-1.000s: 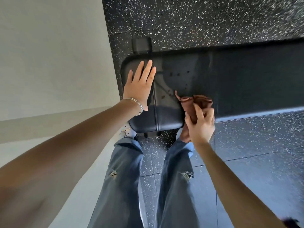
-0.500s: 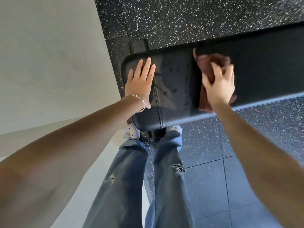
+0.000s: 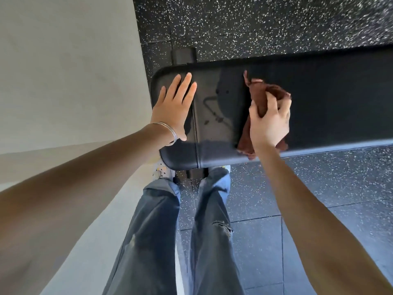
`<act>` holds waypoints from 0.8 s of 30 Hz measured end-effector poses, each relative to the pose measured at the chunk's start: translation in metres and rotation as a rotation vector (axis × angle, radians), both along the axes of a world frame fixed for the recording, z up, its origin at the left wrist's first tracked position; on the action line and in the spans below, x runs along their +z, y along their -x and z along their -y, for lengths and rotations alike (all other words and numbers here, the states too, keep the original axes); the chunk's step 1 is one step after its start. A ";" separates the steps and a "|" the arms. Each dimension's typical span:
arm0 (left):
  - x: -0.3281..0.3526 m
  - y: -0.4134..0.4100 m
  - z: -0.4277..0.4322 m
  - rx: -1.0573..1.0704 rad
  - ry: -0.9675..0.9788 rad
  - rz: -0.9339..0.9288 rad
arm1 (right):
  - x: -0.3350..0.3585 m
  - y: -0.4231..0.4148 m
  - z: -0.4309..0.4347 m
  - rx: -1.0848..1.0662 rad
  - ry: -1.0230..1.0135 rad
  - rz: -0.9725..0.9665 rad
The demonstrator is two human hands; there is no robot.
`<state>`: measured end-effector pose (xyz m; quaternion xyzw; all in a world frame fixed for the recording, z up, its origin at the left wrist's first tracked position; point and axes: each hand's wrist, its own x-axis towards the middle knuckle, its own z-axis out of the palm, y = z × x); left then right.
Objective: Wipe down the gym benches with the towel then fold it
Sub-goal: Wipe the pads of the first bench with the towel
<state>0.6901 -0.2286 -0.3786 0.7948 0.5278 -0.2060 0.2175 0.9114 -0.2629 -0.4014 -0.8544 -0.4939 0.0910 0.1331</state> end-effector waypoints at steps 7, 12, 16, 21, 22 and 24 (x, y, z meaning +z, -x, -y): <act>0.001 -0.001 0.001 0.009 -0.022 -0.008 | 0.003 -0.015 -0.125 0.029 0.207 0.046; 0.001 -0.005 0.003 0.013 -0.024 -0.046 | 0.006 0.004 -0.117 0.169 0.225 0.117; 0.002 -0.006 0.003 0.010 -0.022 -0.067 | 0.005 0.039 -0.110 0.447 0.206 0.155; 0.003 -0.006 0.003 0.010 -0.022 -0.091 | 0.006 0.053 -0.099 0.616 0.185 0.066; 0.003 -0.006 0.003 0.009 -0.019 -0.091 | 0.007 0.046 -0.101 0.671 0.187 0.056; 0.004 -0.006 0.003 0.008 -0.011 -0.090 | 0.008 0.024 -0.104 0.770 0.195 0.092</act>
